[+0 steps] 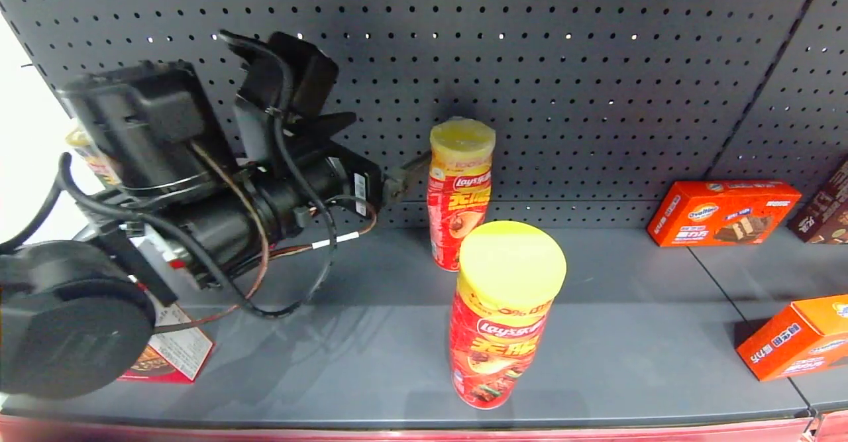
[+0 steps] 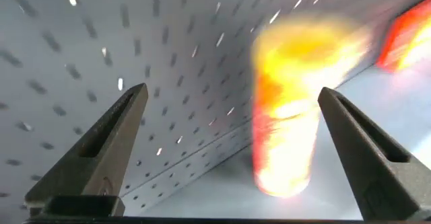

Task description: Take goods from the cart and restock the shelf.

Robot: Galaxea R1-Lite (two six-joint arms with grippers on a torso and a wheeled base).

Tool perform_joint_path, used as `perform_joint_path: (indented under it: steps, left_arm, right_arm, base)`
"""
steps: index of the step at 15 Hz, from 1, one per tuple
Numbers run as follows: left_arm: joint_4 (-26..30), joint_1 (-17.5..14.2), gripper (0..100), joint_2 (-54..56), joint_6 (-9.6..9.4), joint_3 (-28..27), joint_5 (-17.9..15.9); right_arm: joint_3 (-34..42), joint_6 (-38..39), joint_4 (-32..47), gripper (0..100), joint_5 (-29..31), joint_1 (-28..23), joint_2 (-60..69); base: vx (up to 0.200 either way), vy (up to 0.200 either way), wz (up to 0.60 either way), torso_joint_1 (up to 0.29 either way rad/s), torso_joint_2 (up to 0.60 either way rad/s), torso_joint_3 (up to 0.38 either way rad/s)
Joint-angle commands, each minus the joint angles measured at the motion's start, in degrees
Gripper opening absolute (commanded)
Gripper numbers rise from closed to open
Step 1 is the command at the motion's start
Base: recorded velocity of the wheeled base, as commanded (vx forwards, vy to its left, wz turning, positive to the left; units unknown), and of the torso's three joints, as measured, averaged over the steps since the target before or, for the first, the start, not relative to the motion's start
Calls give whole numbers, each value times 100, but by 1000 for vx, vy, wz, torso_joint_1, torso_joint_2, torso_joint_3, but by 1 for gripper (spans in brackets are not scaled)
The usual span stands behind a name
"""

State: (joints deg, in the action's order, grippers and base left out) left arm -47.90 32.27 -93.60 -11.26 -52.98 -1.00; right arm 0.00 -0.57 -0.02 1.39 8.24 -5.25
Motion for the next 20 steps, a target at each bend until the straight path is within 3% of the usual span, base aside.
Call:
perform_joint_path:
  steps: [1,3,5,6,8,9,12,14,17,18,20]
  left_arm:
    - [8,245,100,1379,37,789,-120]
    - [131,693,100,3032,45,2064,-49]
    - [316,711,100,4078,10,2679,74]
    - [984,-28,100,5211,1,3057,21]
    - [1687,-854,100,6336,28,3329,-172]
    - [1986,-1451,100,6969,37,3725,-313]
    - [2065,-2910,100,8244,45,4911,-770]
    - [2214,-3350,100,9035,98,5298,-893]
    - [2874,-3306,100,9211,124,5298,-902]
    - [3454,-3236,100,9360,72,5298,-902]
    - [3700,-3236,100,9360,81,5298,-902]
  right_arm:
    - [0,-4,2,100,2,2,-11]
    - [0,-4,-6,100,2,2,-11]
    - [0,-4,2,100,2,2,-2]
    - [0,-4,-6,100,2,2,-2]
    - [0,-4,2,100,2,2,-11]
    - [0,-4,-6,100,2,2,-2]
    - [0,-4,-6,100,2,2,-11]
    - [0,-4,-6,100,2,2,-2]
    - [0,-4,-6,100,2,2,-2]
    - [0,-4,2,100,2,2,-2]
    - [0,-4,2,100,2,2,-11]
  base:
    - [0,0,0,0,0,0]
    - [0,0,0,0,0,0]
    - [0,0,0,0,0,0]
    - [0,0,0,0,0,0]
    - [0,0,0,0,0,0]
    - [0,0,0,0,0,0]
    - [0,0,0,0,0,0]
    - [0,0,0,0,0,0]
    - [0,0,0,0,0,0]
    - [0,0,0,0,0,0]
    - [0,0,0,0,0,0]
